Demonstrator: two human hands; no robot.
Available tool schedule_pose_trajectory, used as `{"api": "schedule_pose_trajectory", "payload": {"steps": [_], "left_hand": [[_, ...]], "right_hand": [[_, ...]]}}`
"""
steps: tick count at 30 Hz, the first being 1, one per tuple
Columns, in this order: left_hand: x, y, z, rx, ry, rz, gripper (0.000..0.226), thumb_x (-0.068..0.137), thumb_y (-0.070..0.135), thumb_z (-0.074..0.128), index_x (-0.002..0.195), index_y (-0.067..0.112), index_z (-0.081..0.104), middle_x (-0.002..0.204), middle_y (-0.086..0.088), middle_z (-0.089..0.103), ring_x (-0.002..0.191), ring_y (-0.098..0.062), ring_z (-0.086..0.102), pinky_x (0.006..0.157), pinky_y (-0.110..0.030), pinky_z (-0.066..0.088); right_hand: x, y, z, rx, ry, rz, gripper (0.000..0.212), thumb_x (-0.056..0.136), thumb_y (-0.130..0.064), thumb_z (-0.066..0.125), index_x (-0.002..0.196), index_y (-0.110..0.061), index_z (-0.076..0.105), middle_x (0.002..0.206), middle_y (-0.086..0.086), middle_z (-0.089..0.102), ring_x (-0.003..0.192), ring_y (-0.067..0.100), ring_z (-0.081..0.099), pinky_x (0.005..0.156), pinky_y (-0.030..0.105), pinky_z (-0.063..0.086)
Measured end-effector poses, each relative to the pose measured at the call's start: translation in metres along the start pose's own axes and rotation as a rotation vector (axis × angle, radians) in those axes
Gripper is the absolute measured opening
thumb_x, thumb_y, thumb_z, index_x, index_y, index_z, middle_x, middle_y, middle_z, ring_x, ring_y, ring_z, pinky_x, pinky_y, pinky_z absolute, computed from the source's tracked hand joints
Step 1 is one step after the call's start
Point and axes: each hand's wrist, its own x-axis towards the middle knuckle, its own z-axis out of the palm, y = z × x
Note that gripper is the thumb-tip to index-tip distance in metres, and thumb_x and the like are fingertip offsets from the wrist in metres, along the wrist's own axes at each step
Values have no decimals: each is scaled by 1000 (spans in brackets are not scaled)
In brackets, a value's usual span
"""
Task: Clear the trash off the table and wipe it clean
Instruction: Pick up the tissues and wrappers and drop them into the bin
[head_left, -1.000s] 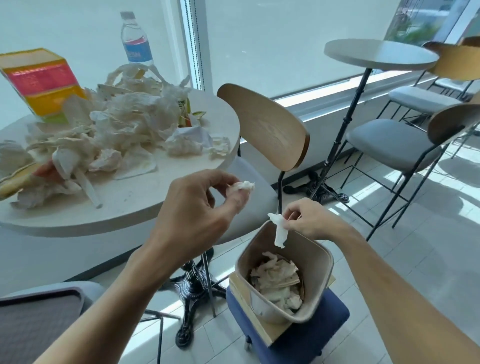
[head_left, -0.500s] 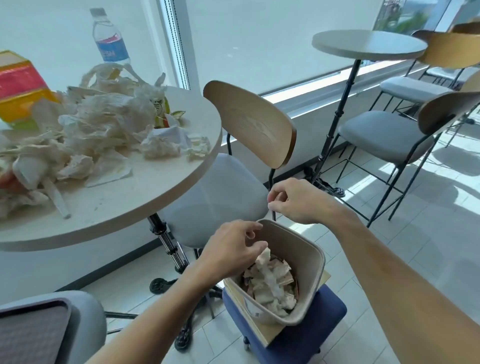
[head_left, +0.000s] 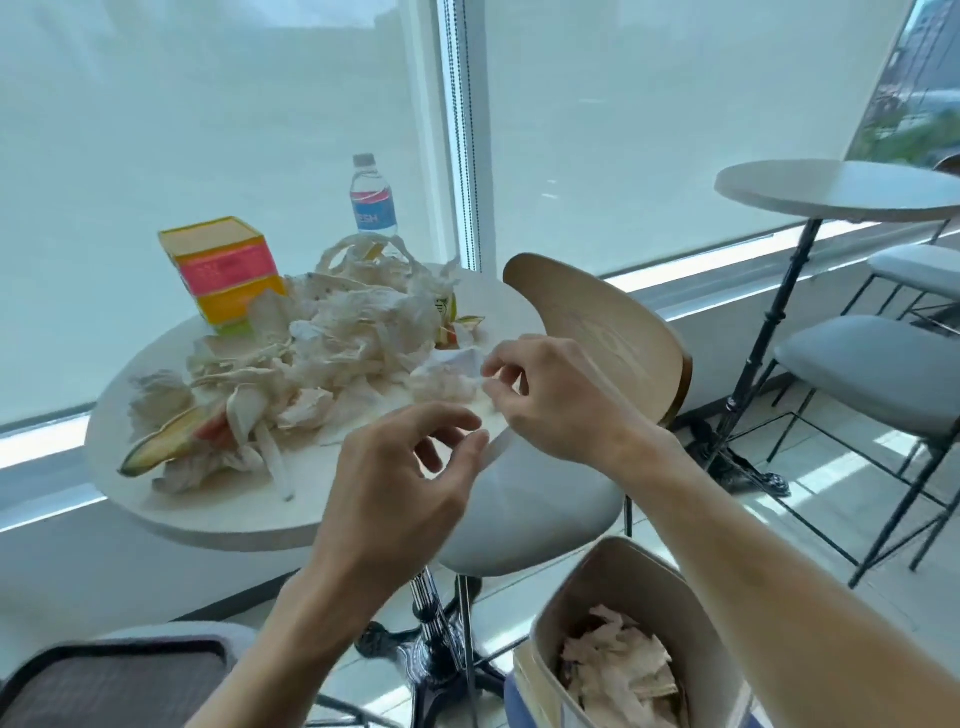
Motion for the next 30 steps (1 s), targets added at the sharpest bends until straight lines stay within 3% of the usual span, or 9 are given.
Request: {"api": "schedule_pose_trajectory", "payload": {"steps": [5,11,14,17,20,23,25,27,30], "left_hand": [[12,-17,-40,17,111,-54,5,82,30,70,85,32,73,77,23,68,60,-7,59,55,-30,54],[17,-27,-65,46,193,-63,12,83,20,74,78,31,73,73,22,68,60,-9,61,53,-23,52],[22,-34,-66,34,208,-77,10,83,19,75,82,29,74,71,18,68,58,-7,60,52,-19,51],[29,-40,-65,63,185,-56,22,82,22,76,101,31,72,83,18,68,70,-1,63,61,-21,53],[37,-43,-61,134,164,30,47,80,35,76,125,37,61,107,14,63,88,0,63,70,-32,56],[42,-44,-59,159,175,77,52,79,58,65,128,41,56,111,11,63,88,-4,64,69,-42,56],[44,-45,-59,153,199,73,49,80,57,65,125,39,59,111,11,65,83,-6,65,69,-43,57],[44,-44,-60,126,213,52,43,83,41,73,124,35,63,109,11,64,81,-6,64,71,-40,57],[42,-45,-62,107,225,37,42,83,30,76,123,30,65,106,10,64,80,1,59,71,-25,54]], "right_hand": [[33,-27,34,-253,-131,-87,29,97,-27,53,121,-14,62,118,9,58,110,27,55,90,41,51],[47,-40,48,-381,-129,-40,20,96,-18,50,111,-13,63,108,9,62,104,29,58,85,38,49],[47,-44,46,-175,-52,18,23,95,-21,53,109,-14,70,103,7,69,95,25,63,80,33,50],[47,-53,41,203,-39,95,22,92,-33,65,105,-17,74,83,-6,70,76,8,64,65,14,46],[46,-64,30,537,-195,116,20,91,-33,69,98,-16,76,75,-9,69,65,0,60,63,15,46],[42,-67,17,630,-358,111,14,93,-30,65,92,-23,77,78,-8,72,70,4,59,60,17,44],[43,-58,11,604,-331,146,15,94,-28,64,95,-21,78,89,-2,75,74,6,59,64,21,42],[45,-41,4,485,-200,205,16,95,-24,64,103,-20,77,95,-5,73,74,2,59,69,21,43],[45,-13,-9,103,-211,297,36,92,-24,66,128,-26,65,123,-5,62,103,8,60,90,24,46]]}}
